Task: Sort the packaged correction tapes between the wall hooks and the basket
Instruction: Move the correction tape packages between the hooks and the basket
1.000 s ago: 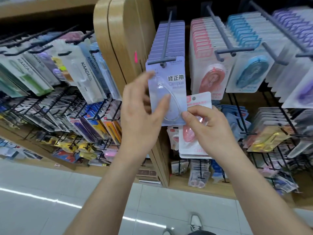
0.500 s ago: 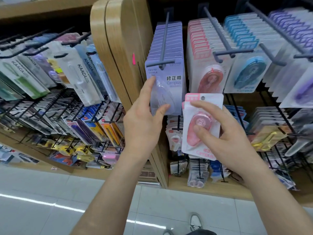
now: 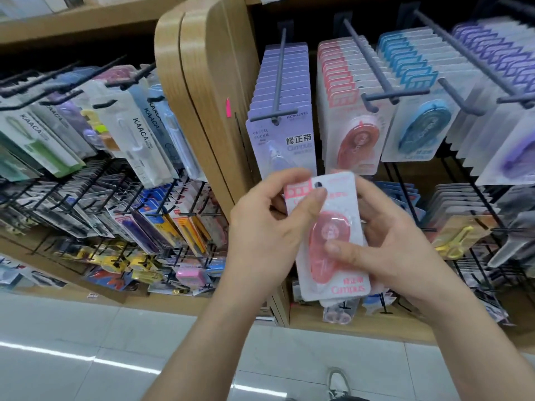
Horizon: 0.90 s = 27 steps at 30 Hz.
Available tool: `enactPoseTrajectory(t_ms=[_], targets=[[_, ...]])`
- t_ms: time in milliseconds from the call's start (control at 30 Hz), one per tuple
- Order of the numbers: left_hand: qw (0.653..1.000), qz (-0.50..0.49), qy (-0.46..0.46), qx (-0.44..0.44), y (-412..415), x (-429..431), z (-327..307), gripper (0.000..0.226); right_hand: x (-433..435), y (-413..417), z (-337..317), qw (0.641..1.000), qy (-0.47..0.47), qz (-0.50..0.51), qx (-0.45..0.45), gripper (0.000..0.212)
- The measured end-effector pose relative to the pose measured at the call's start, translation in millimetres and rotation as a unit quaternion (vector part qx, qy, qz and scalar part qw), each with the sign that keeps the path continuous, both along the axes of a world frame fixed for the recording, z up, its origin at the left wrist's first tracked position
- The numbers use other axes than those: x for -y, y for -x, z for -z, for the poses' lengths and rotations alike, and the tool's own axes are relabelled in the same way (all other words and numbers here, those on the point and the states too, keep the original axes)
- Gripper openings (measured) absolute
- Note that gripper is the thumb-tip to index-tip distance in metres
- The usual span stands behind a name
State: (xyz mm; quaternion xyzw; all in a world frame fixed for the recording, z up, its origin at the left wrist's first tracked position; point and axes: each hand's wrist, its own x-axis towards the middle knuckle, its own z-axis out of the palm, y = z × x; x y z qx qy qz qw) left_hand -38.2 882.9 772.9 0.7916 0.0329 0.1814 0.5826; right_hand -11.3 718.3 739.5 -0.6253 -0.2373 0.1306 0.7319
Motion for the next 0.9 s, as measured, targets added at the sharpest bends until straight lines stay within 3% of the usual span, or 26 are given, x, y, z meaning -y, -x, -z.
enactPoseTrajectory(t_ms=[100,233,333,433,533,667,900], targets=[[0.996,0.01,0.078,-0.028,-5,4,-5,0.011,2,0,0,1.0,-0.003,-0.027,-0.012,0.069],[0.993,0.043,0.086,-0.063,-6,6,-5,0.009,7,0,3,1.0,0.001,-0.022,-0.017,0.061],[0.993,0.036,0.104,-0.036,-10,13,-4,0.012,12,-3,5,1.0,0.015,0.004,-0.018,0.042],[0.991,0.016,0.129,-0.015,-19,24,-4,0.014,17,-2,4,0.999,0.034,0.008,-0.029,0.044],[0.984,-0.003,0.18,0.002,-28,31,-7,0.013,24,-2,2,0.998,0.03,0.013,-0.057,0.028],[0.975,0.018,0.222,0.009,-37,41,-20,0.014,24,-1,2,0.997,0.026,0.065,-0.045,0.038],[0.985,0.022,0.153,0.076,-54,57,-36,0.017,10,2,-3,0.983,-0.011,0.176,-0.05,0.027]])
